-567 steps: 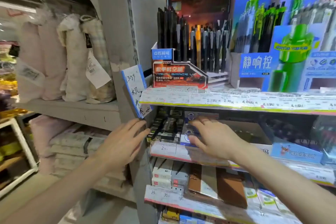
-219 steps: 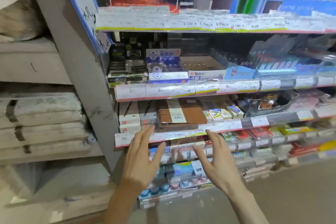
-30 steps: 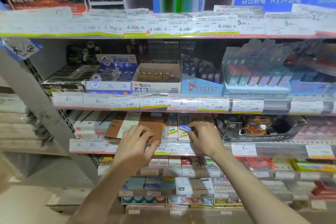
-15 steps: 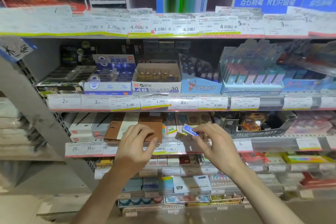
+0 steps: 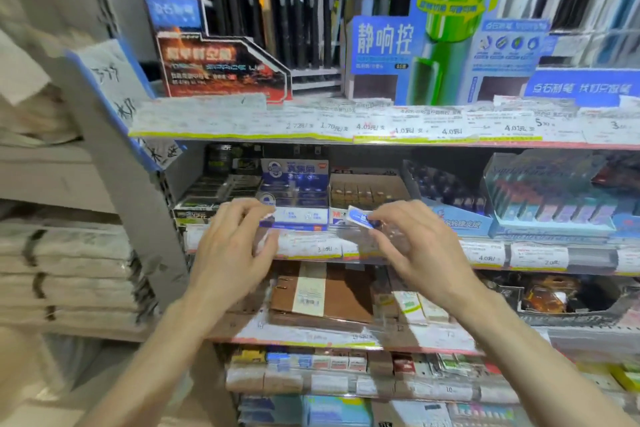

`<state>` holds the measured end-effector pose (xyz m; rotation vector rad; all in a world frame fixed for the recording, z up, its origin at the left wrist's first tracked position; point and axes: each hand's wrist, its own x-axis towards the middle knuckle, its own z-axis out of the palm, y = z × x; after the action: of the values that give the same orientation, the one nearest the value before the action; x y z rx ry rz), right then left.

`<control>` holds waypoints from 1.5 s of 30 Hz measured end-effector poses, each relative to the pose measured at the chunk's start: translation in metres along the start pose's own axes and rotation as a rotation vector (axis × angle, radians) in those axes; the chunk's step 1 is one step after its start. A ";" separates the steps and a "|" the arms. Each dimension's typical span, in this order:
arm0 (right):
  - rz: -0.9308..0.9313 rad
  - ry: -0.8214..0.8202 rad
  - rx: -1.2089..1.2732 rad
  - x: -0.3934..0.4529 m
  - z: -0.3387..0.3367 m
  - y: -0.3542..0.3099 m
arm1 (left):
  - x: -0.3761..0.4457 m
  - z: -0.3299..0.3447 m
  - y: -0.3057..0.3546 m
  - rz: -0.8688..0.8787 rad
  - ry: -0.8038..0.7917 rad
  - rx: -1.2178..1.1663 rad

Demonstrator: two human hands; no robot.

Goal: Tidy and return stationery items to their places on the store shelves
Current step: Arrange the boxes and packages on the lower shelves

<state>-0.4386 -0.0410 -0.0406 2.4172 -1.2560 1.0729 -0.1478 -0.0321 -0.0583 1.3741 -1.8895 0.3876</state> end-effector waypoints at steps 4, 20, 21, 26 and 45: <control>-0.010 -0.061 -0.040 0.037 0.015 -0.014 | 0.014 -0.010 -0.035 -0.001 -0.087 0.147; 0.118 -0.286 -0.022 0.096 0.046 -0.046 | 0.029 -0.013 -0.057 0.044 -0.231 -0.003; 0.125 -0.300 -0.011 0.098 0.046 -0.046 | 0.027 -0.013 -0.058 0.062 -0.228 -0.007; 0.153 -0.388 0.070 0.117 0.050 -0.046 | 0.021 -0.012 -0.063 0.116 -0.209 -0.024; 0.144 -0.417 0.160 0.132 0.075 -0.042 | 0.020 -0.012 -0.062 0.078 -0.204 -0.076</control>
<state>-0.3192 -0.1338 0.0030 2.8128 -1.5411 0.7468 -0.0894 -0.0611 -0.0473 1.3349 -2.1063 0.2174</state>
